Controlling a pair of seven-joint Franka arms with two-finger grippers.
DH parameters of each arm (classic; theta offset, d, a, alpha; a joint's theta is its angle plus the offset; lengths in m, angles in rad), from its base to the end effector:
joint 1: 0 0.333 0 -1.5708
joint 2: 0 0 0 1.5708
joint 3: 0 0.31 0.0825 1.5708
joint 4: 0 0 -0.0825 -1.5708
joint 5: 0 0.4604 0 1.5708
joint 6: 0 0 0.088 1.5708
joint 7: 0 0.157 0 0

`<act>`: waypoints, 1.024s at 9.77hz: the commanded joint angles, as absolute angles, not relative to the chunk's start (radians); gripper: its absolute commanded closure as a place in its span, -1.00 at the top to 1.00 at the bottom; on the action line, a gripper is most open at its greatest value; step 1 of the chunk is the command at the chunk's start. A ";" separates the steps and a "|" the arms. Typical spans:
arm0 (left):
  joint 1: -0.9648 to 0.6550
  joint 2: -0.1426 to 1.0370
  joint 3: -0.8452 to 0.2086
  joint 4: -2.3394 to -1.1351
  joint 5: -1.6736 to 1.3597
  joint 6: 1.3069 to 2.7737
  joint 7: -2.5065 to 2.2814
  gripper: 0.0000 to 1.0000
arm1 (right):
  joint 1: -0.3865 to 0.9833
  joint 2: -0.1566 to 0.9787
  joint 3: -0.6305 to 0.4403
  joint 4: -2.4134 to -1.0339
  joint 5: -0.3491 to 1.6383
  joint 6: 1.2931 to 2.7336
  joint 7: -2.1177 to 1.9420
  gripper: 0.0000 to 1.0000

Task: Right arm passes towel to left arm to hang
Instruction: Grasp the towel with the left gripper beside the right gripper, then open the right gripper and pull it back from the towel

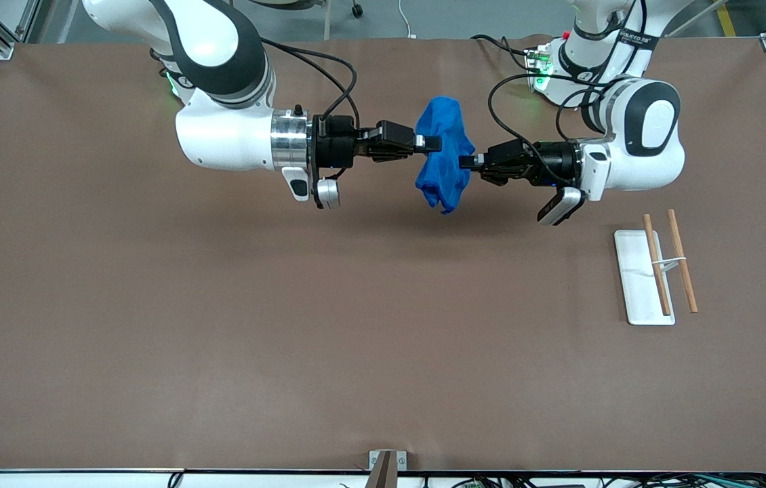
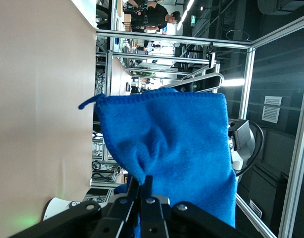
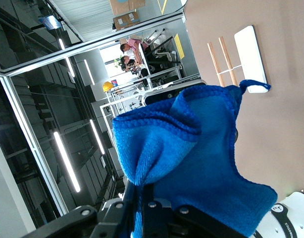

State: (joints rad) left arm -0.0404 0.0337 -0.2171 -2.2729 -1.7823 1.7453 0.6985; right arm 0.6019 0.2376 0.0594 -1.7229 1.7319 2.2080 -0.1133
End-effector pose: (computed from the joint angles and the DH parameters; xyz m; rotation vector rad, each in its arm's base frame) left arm 0.5394 -0.2828 0.3389 1.5259 0.0578 -0.0386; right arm 0.5623 0.5259 0.4662 -1.6545 0.2403 0.2386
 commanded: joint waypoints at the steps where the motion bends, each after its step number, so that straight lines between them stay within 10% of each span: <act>1: -0.035 0.052 -0.222 -2.280 -1.793 1.770 0.729 -0.99 | 0.614 0.235 0.052 -1.723 1.763 2.217 -0.100 -1.00; 2: -0.035 0.051 -0.222 -2.269 -1.786 1.775 0.720 -1.00 | 0.611 0.235 0.048 -1.724 1.746 2.214 -0.060 -0.74; 3: -0.037 0.052 -0.222 -2.252 -1.778 1.796 0.694 -1.00 | 0.606 0.227 0.045 -1.733 1.641 2.215 -0.048 0.98; 10: -0.011 -0.069 -0.126 -2.112 -1.104 1.835 0.491 -1.00 | 0.350 0.150 0.028 -1.732 0.523 2.030 0.328 1.00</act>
State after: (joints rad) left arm -0.0124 -0.0472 -0.1422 -2.1105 -1.2207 1.8129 0.5145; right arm 0.4196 0.1896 0.0161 -1.7119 0.6645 2.0839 0.3107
